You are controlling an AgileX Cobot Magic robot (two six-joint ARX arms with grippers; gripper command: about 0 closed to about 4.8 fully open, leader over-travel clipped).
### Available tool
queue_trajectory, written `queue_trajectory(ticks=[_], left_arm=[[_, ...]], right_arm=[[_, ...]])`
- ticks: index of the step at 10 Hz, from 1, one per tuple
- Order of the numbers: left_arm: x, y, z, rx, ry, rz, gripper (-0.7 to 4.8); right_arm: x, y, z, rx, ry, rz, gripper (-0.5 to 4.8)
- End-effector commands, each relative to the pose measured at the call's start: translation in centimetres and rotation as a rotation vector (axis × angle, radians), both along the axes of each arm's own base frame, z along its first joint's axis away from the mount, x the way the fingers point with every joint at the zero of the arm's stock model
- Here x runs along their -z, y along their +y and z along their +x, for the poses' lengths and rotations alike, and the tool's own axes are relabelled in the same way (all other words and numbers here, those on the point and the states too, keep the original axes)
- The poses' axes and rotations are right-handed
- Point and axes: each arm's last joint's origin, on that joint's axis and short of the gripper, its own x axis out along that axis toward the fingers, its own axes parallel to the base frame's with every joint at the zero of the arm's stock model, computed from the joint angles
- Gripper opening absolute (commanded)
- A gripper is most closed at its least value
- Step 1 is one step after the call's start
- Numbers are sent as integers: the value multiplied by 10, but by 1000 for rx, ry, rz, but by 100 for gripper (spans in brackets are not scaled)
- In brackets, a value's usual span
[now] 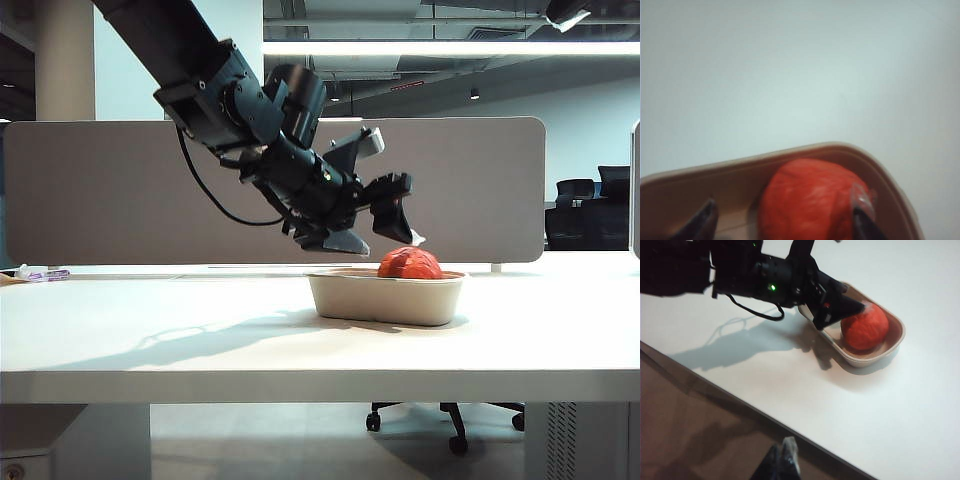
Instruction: Pick up the orange and place it into the paper lunchbox.
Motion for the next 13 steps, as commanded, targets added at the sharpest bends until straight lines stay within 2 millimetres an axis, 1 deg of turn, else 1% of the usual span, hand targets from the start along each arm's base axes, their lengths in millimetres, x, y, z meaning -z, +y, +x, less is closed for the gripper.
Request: queue_trajectory(ticks=[1,2,3,5,6,7,8,9,12,13], left_arm=[[-75,29,-35,58,15,155,-6],[-90,37,-47,77,31,194,-6],[-107,51,-69,144,23,291,-6],[-106,57,-80,175,56,291,-6],[-92,74,-107,191,111,305,-6],[-92,108,-156,140,23,260,-6],[-92,111,-161,136,5,249,-6],[-81,140,-203,44,-115,177,-6],[-73,148,-213,23,-148,167,-6],[-61,156,-225,-2,-189,153,-6]], right_arm=[[-4,0,0,13,-24,7,-1],[-4,-1,1,32,-29,-2,-1],[-4,-1,1,41,-31,-5,-1],[-4,-1,1,44,-32,-6,-1],[-4,-1,1,40,-32,-3,-1],[-7,-6,-6,44,-70,8,-1],[-7,-7,-8,43,-81,14,-1],[26,-23,-32,77,-220,89,-1],[42,-28,-36,139,-289,110,-1],[62,-33,-41,207,-323,107,0]])
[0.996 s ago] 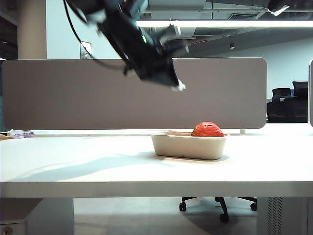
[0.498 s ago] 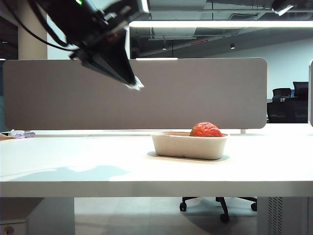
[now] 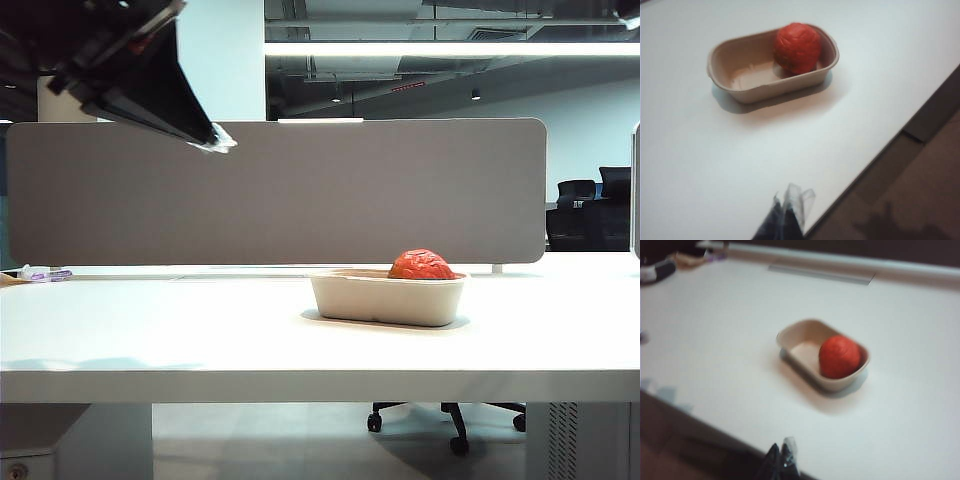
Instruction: Pick up the orange and place it into the paper lunchbox.
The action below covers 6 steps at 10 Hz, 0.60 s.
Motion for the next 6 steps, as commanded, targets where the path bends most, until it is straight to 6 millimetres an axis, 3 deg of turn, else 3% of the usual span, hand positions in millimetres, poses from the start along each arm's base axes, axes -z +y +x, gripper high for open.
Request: queue_trajectory(ticks=[1,3,4,6], left_arm=[[34,25,-36,-61,-133,-109,-6],[39,33,-46,-107,-155,-135,-6],[47,51,-70,-175,-206,-205,-6],[45,56,-78,-190,-254,-234,-6]], right_arm=[[28,-11,-11,125,-121,54,0],[27,-12,-12,126,-130,60,0],[27,-13,-13,125,-133,62,0],[27,-13,-13,126,-129,60,0]])
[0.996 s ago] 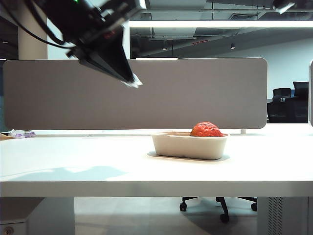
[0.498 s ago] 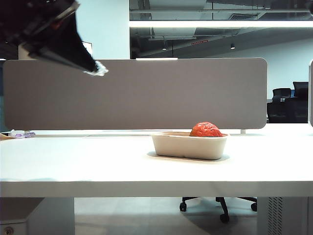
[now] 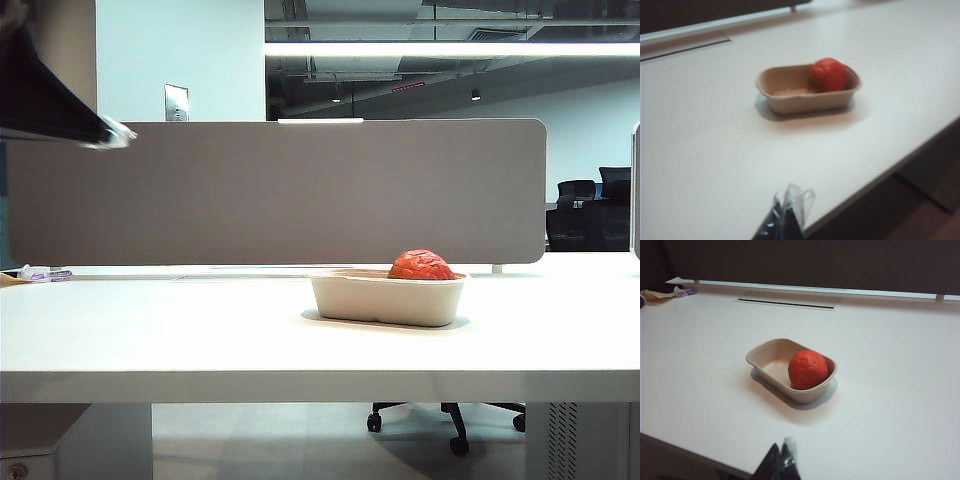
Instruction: Pick up the orange and place it into the paper lunchbox.
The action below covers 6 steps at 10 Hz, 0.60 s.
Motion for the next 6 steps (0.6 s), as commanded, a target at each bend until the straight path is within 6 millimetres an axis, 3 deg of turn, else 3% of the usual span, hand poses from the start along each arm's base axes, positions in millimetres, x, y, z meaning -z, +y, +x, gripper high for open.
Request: queue_trajectory(ticks=[1,3,6], left_arm=[[3,26,-18,-137,-148,-90,-6],[6,36,-17,-182,-166,-97,-6],[18,64,-25,-397,-282,-116,-6]], right_arm=[[-1,0,0,2,-3,6,0],[-1,0,0,2,-2,6,-1],[-1,0,0,2,-3,6,-1]])
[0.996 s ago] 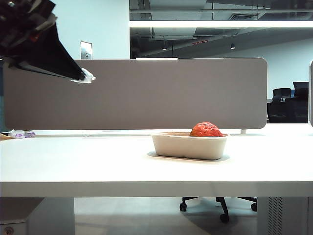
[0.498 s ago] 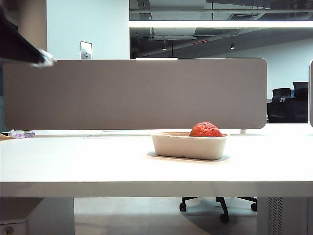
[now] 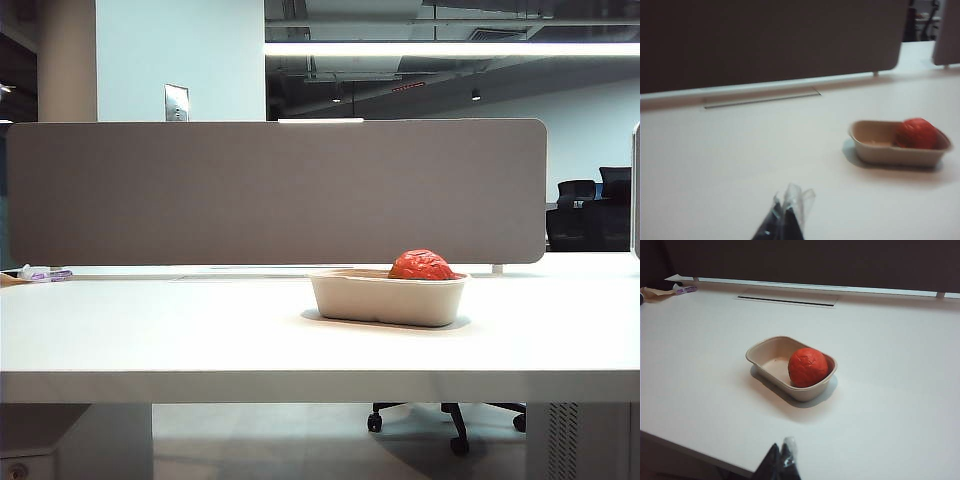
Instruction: Pick up the orange and place it into the paper lunchbox.
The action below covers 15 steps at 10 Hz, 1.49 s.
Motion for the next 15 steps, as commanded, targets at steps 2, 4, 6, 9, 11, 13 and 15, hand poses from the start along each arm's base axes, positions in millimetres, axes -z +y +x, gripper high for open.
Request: queue_trajectory(ticks=[2,4,6,9,11,13,15], left_arm=[[38,18,-4,-224,9,-1,-6],[39,18,-4,-227,14,-2,-6],[40,18,-4,-227,34,-22,-5],[40,18,-4,-222,39,-21,-3],[40,18,-4,-222,39,-21,-3],[40,18,-4,-222,39,-22,-3],[41,18,-4,-221,40,-21,-3]], right_arm=[[-2,0,0,2,-12,12,0],[-2,0,0,2,-12,12,0],[-2,0,0,2,-12,12,0],[-2,0,0,2,-11,12,0],[-2,0,0,2,-12,12,0],[-2,0,0,2,-12,12,0],[77,-36,25,378,-202,64,0]])
